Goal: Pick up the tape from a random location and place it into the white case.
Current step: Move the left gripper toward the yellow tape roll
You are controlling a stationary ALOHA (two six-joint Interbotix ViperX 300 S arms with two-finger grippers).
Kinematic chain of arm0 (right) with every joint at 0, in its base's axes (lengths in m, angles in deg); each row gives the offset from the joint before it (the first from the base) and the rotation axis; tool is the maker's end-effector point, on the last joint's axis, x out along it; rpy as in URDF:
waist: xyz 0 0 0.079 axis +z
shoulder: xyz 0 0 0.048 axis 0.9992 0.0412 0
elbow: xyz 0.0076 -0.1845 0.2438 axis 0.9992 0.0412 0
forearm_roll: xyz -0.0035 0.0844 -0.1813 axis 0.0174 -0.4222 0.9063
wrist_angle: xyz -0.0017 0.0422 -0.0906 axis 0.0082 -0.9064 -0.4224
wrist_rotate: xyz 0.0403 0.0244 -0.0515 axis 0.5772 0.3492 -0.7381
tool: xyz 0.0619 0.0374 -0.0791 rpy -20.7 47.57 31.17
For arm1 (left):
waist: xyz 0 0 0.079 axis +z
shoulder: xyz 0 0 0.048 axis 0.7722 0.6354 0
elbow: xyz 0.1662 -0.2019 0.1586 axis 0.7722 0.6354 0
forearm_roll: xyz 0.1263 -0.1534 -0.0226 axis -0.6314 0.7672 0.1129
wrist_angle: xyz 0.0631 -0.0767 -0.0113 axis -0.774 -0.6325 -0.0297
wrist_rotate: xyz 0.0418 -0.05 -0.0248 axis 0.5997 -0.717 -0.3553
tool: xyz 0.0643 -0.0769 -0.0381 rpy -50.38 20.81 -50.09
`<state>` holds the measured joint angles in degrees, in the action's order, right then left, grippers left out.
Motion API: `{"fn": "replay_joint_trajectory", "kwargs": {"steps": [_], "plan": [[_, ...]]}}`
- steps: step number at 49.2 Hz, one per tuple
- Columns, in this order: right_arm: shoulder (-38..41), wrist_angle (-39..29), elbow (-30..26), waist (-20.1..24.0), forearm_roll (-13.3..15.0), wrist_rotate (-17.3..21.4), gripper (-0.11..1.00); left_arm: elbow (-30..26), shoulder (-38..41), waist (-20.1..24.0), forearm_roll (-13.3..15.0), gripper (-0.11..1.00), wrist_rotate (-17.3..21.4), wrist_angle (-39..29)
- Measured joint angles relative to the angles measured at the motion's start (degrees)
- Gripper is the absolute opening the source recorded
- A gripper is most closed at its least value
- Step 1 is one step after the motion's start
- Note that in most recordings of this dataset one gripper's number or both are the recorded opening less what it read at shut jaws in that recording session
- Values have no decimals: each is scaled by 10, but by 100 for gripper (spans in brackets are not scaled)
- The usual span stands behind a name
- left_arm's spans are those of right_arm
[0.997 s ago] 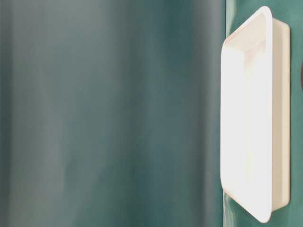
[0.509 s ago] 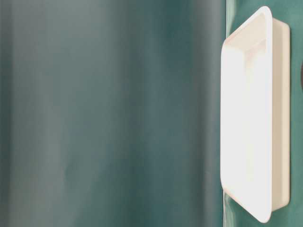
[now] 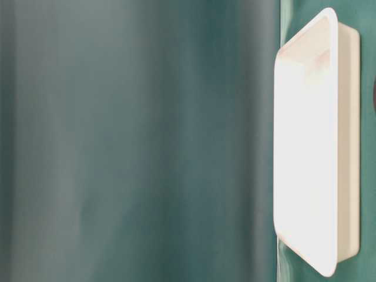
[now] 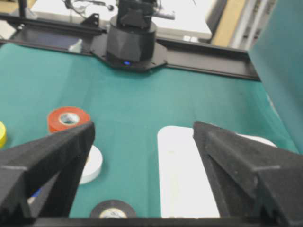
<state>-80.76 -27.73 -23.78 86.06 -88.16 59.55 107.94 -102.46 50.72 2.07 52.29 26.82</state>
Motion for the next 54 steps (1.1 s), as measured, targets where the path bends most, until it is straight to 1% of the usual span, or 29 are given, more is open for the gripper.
{"fn": "replay_joint_trajectory", "kwargs": {"steps": [9,14,20,35,40,43,54], "plan": [[0,0,1,1,0,0,92,-1,0,-2,0,98,-4,-1],[0,-1,1,0,0,0,92,-1,0,-22,0,98,-4,-4],[0,-1,0,0,0,0,92,0,0,-62,0,98,-4,-8],[1,0,0,0,0,0,92,-4,0,-192,1,98,-6,-9],[2,0,0,0,0,0,92,-4,0,-221,1,98,-6,-9],[3,0,1,0,0,0,92,-4,1,-229,1,98,-6,-11],[7,-1,0,0,0,0,92,-6,16,-226,1,98,-6,-14]]}}
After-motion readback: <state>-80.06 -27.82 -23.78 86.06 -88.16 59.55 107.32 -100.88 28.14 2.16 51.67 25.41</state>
